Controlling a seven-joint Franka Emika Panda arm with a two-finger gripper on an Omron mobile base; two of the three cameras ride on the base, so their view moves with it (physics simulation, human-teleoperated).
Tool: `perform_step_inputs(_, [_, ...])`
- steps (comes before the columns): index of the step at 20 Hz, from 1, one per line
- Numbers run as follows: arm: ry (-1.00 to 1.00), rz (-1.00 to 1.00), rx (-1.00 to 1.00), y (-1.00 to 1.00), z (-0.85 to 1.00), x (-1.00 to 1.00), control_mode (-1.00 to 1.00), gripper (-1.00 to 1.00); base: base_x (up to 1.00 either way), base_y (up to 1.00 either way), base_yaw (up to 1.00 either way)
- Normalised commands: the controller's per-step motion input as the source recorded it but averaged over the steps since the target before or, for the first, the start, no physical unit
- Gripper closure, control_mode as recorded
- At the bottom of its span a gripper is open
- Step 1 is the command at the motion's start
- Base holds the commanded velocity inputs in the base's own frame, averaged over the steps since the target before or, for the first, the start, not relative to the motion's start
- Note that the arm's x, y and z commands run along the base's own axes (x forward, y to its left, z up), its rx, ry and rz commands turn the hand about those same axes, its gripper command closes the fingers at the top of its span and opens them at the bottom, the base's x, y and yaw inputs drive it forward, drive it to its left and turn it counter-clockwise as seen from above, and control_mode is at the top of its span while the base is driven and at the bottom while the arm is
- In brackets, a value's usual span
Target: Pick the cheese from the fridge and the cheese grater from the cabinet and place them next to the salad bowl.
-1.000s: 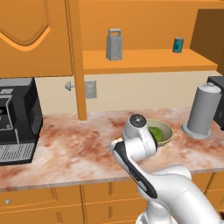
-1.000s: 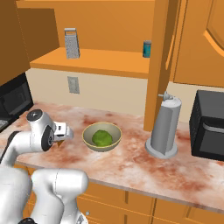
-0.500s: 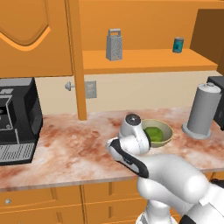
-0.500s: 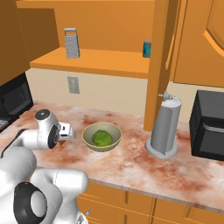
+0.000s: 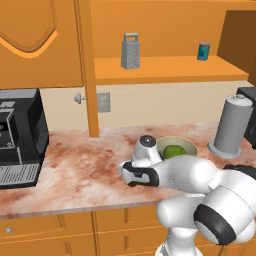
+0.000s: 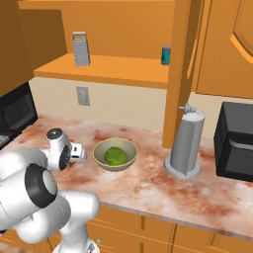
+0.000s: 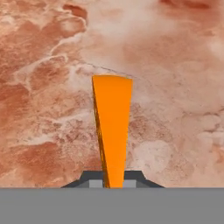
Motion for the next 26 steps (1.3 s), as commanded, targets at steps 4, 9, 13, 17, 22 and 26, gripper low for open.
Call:
perform_step_inputs(4, [0.0, -0.02, 0.03, 0.01, -0.65, 0.06, -1.0, 1.0, 0.0, 0.0, 0.0])
perform_step_inputs(9, [0.0, -0.03, 0.0, 0.03, -0.59, 0.0, -1.0, 1.0, 0.0, 0.0, 0.0])
perform_step_inputs(13, [-0.02, -0.05, 0.0, 0.06, -0.22, 0.0, -1.0, 1.0, 0.0, 0.0, 0.0])
perform_step_inputs(17, [-0.08, -0.03, 0.02, 0.01, 0.05, -0.13, -1.0, -1.0, 0.0, 0.0, 0.0])
perform_step_inputs(22, [-0.08, 0.0, 0.04, 0.0, 0.32, -0.2, -1.0, -1.0, 0.0, 0.0, 0.0])
perform_step_inputs(26, [-0.04, 0.0, 0.09, -0.02, 0.81, -0.1, -1.0, -1.0, 0.0, 0.0, 0.0])
